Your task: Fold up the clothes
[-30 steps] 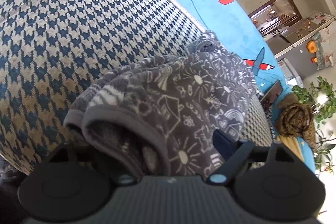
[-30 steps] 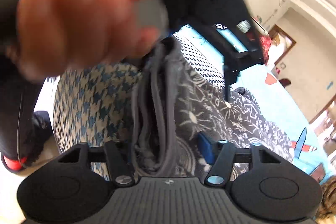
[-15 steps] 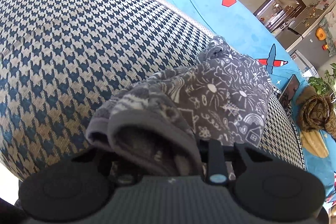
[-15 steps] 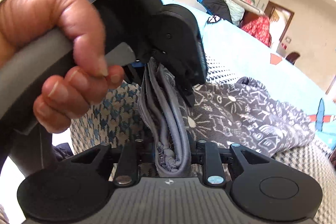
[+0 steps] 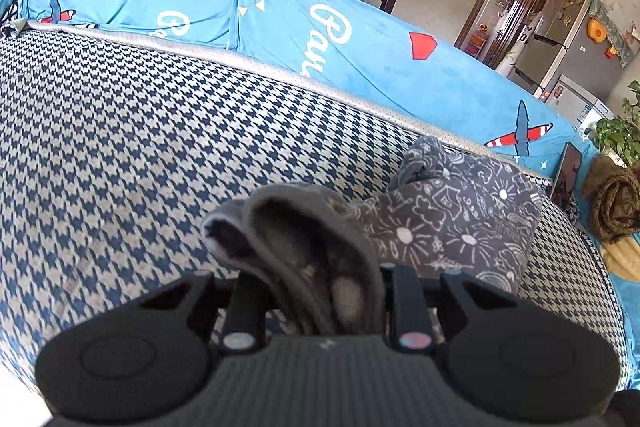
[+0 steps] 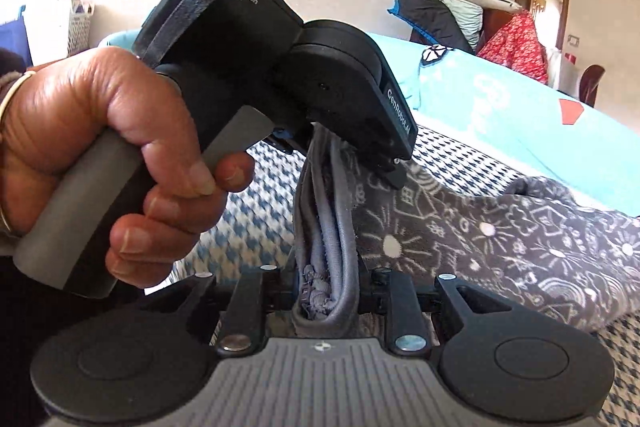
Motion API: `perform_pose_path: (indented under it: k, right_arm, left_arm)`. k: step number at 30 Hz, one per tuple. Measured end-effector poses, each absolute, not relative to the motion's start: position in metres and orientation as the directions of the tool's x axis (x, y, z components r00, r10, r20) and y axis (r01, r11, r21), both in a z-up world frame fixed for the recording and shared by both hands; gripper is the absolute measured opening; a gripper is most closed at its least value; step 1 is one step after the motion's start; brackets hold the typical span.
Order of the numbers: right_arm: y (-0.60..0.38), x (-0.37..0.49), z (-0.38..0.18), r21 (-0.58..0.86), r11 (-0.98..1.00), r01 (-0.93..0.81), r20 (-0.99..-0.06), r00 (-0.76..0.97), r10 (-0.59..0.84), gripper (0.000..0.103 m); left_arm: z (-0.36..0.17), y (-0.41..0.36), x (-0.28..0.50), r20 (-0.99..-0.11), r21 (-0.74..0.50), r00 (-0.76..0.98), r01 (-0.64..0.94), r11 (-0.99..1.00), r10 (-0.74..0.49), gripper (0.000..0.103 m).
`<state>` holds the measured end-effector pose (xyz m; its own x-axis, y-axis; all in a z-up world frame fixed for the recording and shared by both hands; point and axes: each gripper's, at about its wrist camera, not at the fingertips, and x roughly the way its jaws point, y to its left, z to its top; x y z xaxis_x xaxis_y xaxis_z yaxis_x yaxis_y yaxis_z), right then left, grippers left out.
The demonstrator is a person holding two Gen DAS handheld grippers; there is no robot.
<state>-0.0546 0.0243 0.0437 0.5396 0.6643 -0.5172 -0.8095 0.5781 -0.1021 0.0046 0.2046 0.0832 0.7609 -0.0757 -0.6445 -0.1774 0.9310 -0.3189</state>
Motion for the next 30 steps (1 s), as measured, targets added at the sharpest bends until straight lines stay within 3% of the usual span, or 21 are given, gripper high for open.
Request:
perform_pose_path:
  k: [12, 15, 19, 21, 22, 23, 25, 30]
  right_arm:
    - [0.092, -0.015, 0.052, 0.104, 0.511, -0.853, -0.497, 0.400, 0.770, 0.022]
    - [0.099, -0.003, 0.045, 0.138, 0.499, -0.856, -0.527, 0.363, 0.769, 0.022]
    - [0.107, 0.011, 0.035, 0.185, 0.483, -0.856, -0.563, 0.311, 0.766, 0.026]
    - [0.111, 0.019, 0.030, 0.208, 0.475, -0.855, -0.578, 0.284, 0.765, 0.030]
    - [0.105, 0.020, 0.032, 0.215, 0.463, -0.860, -0.575, 0.271, 0.771, 0.036]
    - [0.099, 0.020, 0.036, 0.216, 0.451, -0.866, -0.569, 0.264, 0.779, 0.039]
    - [0.084, 0.019, 0.048, 0.175, 0.439, -0.882, -0.553, 0.281, 0.785, 0.047]
    - [0.046, 0.047, 0.071, 0.070, 0.451, -0.890, -0.523, 0.352, 0.776, 0.050]
  left_arm:
    - [0.086, 0.286, 0.031, -0.655, -0.314, 0.755, -0.234, 0.920, -0.032, 0.022]
    - [0.075, 0.300, 0.037, -0.686, -0.295, 0.727, -0.303, 0.906, 0.020, 0.028]
    - [0.055, 0.308, 0.042, -0.764, -0.264, 0.642, -0.401, 0.878, 0.063, 0.045]
    - [0.051, 0.308, 0.043, -0.788, -0.226, 0.608, -0.437, 0.871, 0.101, 0.062]
    - [0.052, 0.309, 0.043, -0.791, -0.201, 0.596, -0.460, 0.865, 0.133, 0.080]
    - [0.053, 0.312, 0.041, -0.787, -0.181, 0.592, -0.489, 0.853, 0.173, 0.090]
    - [0.059, 0.322, 0.033, -0.768, -0.202, 0.603, -0.548, 0.812, 0.216, 0.092]
    - [0.066, 0.342, 0.014, -0.713, -0.374, 0.674, -0.601, 0.707, 0.195, 0.096]
